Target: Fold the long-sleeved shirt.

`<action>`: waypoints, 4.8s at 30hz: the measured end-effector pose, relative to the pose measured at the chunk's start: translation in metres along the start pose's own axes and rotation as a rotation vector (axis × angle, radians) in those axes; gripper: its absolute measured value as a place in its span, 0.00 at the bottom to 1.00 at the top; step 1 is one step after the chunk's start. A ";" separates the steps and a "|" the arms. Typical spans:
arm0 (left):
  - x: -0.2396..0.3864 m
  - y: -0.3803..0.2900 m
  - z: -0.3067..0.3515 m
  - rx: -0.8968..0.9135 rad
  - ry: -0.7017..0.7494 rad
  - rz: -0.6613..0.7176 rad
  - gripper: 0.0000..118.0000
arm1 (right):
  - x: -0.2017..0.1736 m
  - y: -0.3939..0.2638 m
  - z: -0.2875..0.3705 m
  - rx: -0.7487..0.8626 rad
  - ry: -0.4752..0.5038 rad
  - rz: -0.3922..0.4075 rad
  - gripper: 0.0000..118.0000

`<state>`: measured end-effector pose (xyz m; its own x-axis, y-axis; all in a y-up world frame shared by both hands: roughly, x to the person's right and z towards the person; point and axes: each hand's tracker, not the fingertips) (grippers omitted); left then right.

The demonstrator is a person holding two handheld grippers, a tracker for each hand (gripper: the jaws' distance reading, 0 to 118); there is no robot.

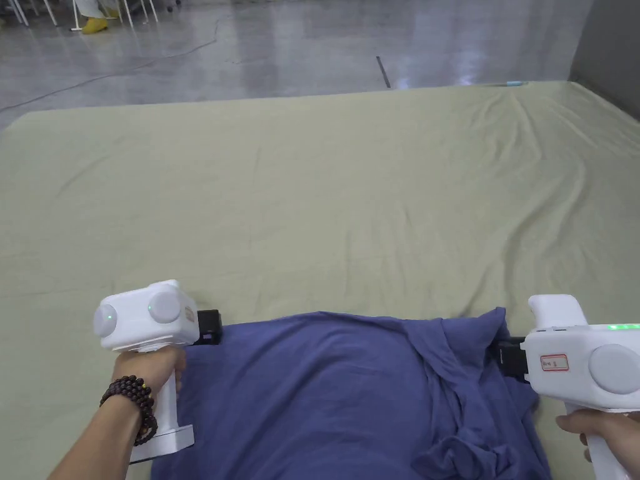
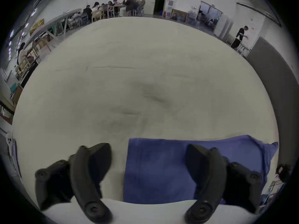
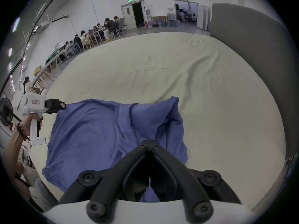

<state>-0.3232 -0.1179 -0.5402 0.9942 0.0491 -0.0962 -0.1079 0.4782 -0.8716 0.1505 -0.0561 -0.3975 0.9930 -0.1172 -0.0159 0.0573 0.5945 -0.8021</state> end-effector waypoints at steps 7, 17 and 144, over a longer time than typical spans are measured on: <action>0.029 -0.004 0.040 0.096 0.003 -0.148 0.00 | 0.008 0.037 -0.009 0.020 -0.035 0.004 0.02; 0.037 0.004 0.078 0.165 -0.055 -0.172 0.00 | 0.027 0.111 -0.057 -0.091 -0.042 -0.016 0.88; -0.115 -0.237 0.109 0.127 -0.708 0.373 0.06 | -0.084 -0.135 0.161 0.210 -0.039 0.132 0.02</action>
<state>-0.4112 -0.1416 -0.2702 0.6638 0.7479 -0.0055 -0.4738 0.4148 -0.7768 0.0757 0.0015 -0.1916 0.9963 0.0012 -0.0860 -0.0573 0.7552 -0.6530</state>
